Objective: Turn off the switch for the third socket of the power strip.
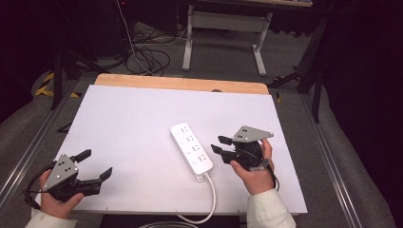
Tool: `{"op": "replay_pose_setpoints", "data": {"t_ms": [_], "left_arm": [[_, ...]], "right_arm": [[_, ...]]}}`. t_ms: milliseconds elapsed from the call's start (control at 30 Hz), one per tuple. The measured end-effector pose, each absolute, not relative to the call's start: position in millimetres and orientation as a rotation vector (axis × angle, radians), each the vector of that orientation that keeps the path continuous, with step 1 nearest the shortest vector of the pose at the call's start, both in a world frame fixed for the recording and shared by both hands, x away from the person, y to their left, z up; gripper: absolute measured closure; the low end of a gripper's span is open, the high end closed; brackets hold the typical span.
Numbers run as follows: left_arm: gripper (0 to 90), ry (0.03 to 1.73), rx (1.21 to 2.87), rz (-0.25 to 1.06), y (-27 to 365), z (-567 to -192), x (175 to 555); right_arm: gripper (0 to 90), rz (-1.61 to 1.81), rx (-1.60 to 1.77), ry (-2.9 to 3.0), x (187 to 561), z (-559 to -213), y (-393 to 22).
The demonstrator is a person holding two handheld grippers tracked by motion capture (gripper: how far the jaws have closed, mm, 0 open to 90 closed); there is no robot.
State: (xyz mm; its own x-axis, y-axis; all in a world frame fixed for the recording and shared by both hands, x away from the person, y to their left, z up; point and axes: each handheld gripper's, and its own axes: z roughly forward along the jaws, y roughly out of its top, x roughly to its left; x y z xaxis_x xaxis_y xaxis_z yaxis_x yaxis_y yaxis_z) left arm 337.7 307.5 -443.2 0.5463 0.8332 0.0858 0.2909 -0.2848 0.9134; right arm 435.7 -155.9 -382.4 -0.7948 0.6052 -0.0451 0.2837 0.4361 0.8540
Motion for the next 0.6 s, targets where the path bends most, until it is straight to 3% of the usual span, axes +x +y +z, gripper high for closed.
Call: {"op": "replay_pose_setpoints", "data": {"t_ms": [100, 267, 600], "left_arm": [[11.7, 0.925, 1.832, 0.719, 307.6, -442.9, 337.2], [11.7, 0.924, 1.832, 0.72, 307.4, -443.1, 337.6], [11.7, 0.926, 1.832, 0.72, 307.8, -443.1, 337.9]], "right_arm": [[79.9, 1.316, 0.787, 2.375, 440.1, -381.3, -150.2], [88.7, 1.295, 0.786, 2.421, 448.1, -378.8, -136.5], [90.0, 1.289, 0.77, 2.433, 463.8, -375.7, -115.2]]}}
